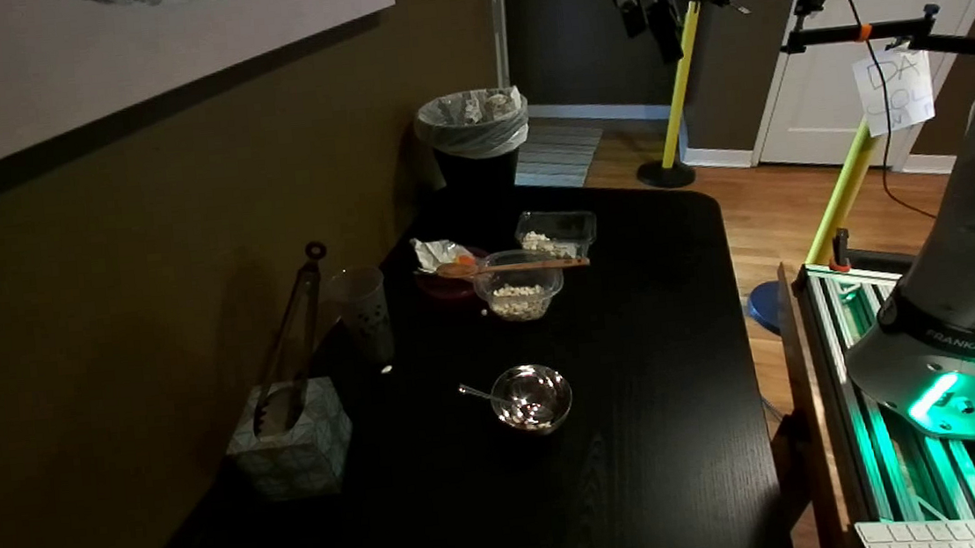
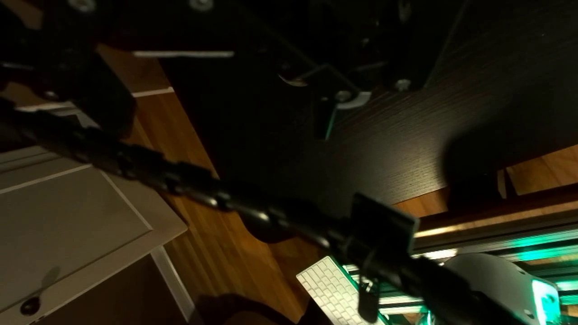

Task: Pick up the clear packet with orange substance in it and put it in the silver bowl

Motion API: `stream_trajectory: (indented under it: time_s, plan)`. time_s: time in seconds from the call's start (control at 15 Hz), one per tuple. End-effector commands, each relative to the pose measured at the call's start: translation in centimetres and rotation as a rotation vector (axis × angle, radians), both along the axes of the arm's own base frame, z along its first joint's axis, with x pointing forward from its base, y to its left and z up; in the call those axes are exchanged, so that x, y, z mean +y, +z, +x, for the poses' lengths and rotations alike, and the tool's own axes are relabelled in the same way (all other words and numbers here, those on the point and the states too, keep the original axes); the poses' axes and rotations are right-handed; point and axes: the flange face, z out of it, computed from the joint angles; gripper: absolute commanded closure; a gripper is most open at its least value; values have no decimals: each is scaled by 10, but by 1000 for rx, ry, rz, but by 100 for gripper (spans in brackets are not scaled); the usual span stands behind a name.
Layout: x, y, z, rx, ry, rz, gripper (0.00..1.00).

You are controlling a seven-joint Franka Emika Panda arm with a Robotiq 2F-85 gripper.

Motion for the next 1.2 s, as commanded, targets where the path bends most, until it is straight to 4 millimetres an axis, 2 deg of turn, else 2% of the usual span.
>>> stream_trajectory:
  time_s: [0.0,0.33,0.6,0.67,0.73,1.13]
  plan:
    - [-2,6,7,-40,-133,103,0]
    - [-13,14,56,-151,-383,152,0]
    - [-22,11,100,-223,-597,14,0]
    - [-23,13,81,-233,-522,54,0]
    - [-22,12,86,-236,-533,45,0]
    - [-22,13,86,-239,-531,46,0]
